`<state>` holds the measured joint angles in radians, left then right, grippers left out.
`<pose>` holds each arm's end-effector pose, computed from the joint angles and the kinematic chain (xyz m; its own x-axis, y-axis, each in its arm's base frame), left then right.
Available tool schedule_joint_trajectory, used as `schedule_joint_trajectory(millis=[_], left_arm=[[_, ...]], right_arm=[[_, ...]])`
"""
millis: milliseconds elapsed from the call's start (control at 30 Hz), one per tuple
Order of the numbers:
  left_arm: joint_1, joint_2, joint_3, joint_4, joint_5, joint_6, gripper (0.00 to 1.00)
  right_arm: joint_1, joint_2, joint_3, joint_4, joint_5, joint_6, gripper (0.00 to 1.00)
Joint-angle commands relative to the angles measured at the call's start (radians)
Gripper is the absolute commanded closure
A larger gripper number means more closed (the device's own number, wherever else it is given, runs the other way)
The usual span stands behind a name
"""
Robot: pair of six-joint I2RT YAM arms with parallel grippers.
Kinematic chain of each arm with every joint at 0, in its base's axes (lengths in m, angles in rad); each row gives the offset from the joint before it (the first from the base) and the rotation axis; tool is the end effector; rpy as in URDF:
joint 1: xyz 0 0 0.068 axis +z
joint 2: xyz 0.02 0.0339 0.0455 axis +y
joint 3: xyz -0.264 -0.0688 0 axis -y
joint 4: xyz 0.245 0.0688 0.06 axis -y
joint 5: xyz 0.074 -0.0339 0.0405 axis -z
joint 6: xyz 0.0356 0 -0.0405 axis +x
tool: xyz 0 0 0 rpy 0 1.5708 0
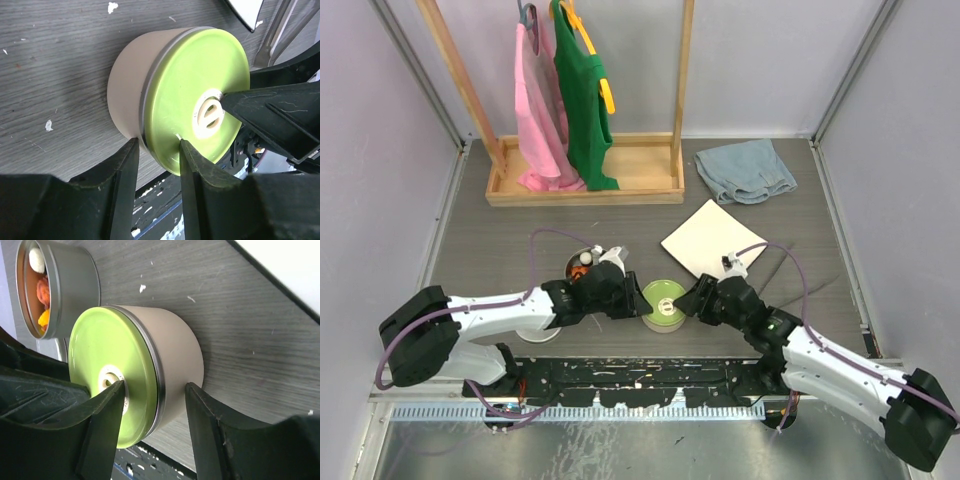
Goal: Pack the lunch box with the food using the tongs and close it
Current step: Close the box lid on the packing box.
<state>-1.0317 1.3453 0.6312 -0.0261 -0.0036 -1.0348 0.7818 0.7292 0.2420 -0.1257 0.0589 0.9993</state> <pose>0.1368 -0.2285 0.1818 -0.9135 -0.1477 -0.3792 0.1399 0.7609 -0.6335 0.1131 0.1094 0.1647 -0.7836 0.4052 -0.4709 -0.0186 0.7424 0.6697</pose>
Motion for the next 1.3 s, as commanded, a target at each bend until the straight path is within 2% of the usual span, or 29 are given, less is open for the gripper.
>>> schedule_joint_trajectory(millis=[0, 333, 433, 500, 567, 700, 833, 1033, 1267], left_arm=[[-0.028, 0.054, -0.067, -0.155, 0.006, 0.022, 0.63], [-0.029, 0.083, -0.05, -0.174, 0.005, 0.042, 0.67], [-0.028, 0.093, -0.052, -0.178, 0.007, 0.047, 0.71], [-0.028, 0.093, -0.059, -0.178, 0.005, 0.046, 0.73], [-0.028, 0.083, -0.064, -0.181, 0.002, 0.049, 0.73], [-0.028, 0.053, -0.039, -0.199, -0.011, 0.068, 0.69], [-0.028, 0.043, 0.033, -0.236, -0.025, 0.096, 0.63], [-0.024, 0.064, 0.152, -0.283, -0.063, 0.138, 0.47], [0.005, 0.133, 0.209, -0.326, -0.063, 0.167, 0.45]], right_arm=[[0.022, -0.039, -0.038, -0.054, -0.175, 0.014, 0.41], [0.022, -0.125, -0.047, -0.05, -0.194, 0.012, 0.37], [0.023, -0.11, -0.028, -0.167, -0.099, 0.021, 0.37], [0.022, -0.086, -0.013, -0.278, 0.013, 0.042, 0.42], [0.022, -0.073, 0.005, -0.344, 0.048, 0.041, 0.46], [0.022, -0.106, 0.05, -0.346, 0.072, -0.001, 0.52], [0.021, -0.116, 0.12, -0.347, 0.098, -0.035, 0.49], [0.019, -0.007, 0.206, -0.336, 0.105, -0.085, 0.51], [-0.014, 0.145, 0.259, -0.369, 0.132, -0.113, 0.55]])
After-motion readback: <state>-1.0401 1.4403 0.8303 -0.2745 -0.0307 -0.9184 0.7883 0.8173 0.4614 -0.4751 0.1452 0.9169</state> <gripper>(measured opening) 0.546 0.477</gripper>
